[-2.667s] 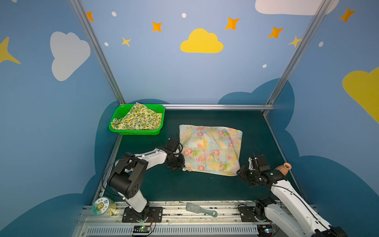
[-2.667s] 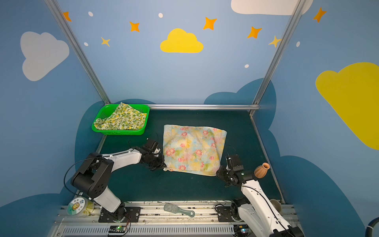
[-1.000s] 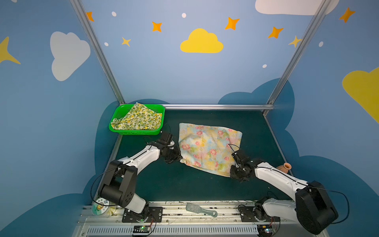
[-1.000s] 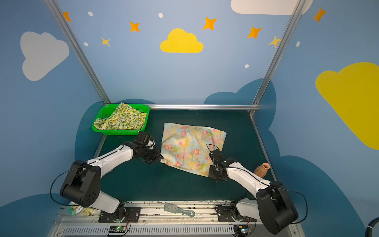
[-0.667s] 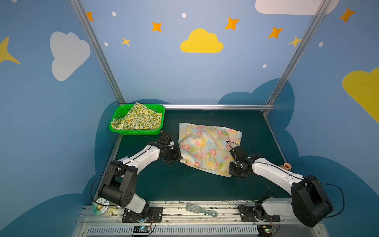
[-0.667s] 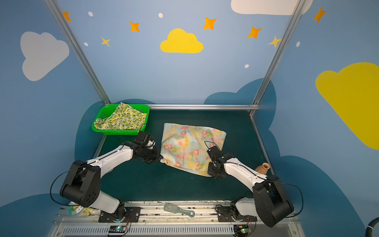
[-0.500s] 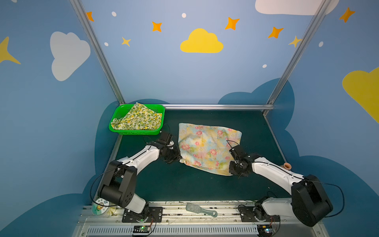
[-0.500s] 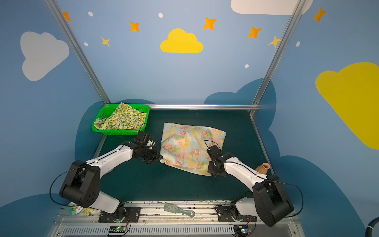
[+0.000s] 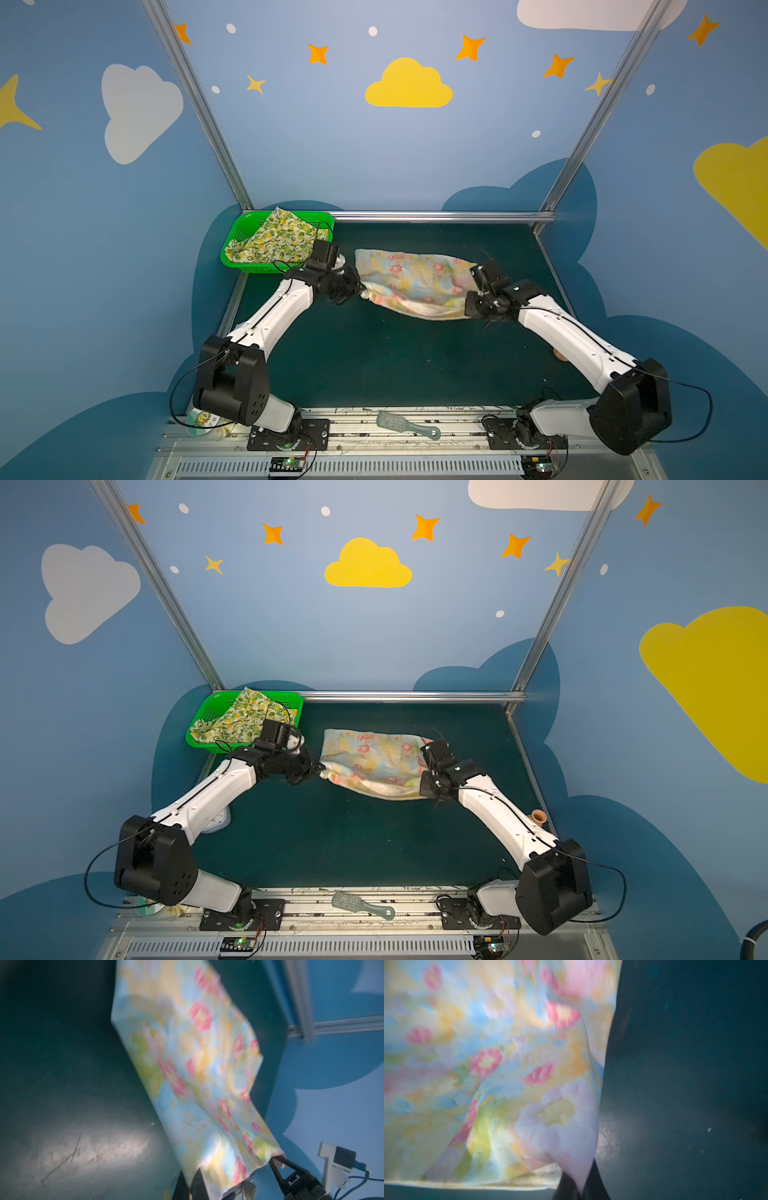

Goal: Fold and stack skirts
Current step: Flatten out the skirt at the center of the table.

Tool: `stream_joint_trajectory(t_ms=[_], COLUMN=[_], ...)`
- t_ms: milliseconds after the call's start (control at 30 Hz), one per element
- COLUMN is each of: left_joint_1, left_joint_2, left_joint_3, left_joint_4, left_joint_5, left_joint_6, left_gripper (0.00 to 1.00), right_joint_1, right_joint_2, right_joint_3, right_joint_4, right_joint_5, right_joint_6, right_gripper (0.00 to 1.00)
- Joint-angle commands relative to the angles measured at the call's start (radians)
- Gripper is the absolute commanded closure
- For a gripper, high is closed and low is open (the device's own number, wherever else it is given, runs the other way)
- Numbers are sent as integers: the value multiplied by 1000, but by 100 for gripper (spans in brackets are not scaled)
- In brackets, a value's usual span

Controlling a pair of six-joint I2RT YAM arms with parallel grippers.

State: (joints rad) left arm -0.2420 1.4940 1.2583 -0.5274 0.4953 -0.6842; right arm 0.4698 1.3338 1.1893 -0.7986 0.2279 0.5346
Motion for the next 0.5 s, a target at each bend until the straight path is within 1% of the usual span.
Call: stream_joint_trajectory(t_ms=[0, 33, 100, 167, 267, 333, 467], left_joint_1=[57, 74, 105, 137, 163, 171, 172], left_joint_2=[0, 0, -17, -59, -122, -128, -85], left_joint_3=[223, 281, 346, 340, 287, 284, 295], left_joint_4=[-78, -103, -133, -106, -41, -42, -18], left_joint_5=[-23, -23, -41, -56, -60, -52, 8], left_joint_6=[57, 69, 72, 51, 30, 22, -11], left_gripper=[96, 96, 96, 96, 96, 96, 96], right_joint_1=[-25, -23, -23, -26, -47, -66, -135], right_joint_2=[-69, -87, -142, -207, -270, -271, -220], right_joint_3=[211, 245, 225, 208, 196, 206, 247], right_joint_4=[-97, -100, -41, -55, -97, -118, -110], right_joint_5=[99, 91, 62, 61, 44, 29, -72], right_joint_6=[-127, -149, -248, -257, -253, -255, -268], right_gripper=[100, 100, 100, 100, 100, 100, 100])
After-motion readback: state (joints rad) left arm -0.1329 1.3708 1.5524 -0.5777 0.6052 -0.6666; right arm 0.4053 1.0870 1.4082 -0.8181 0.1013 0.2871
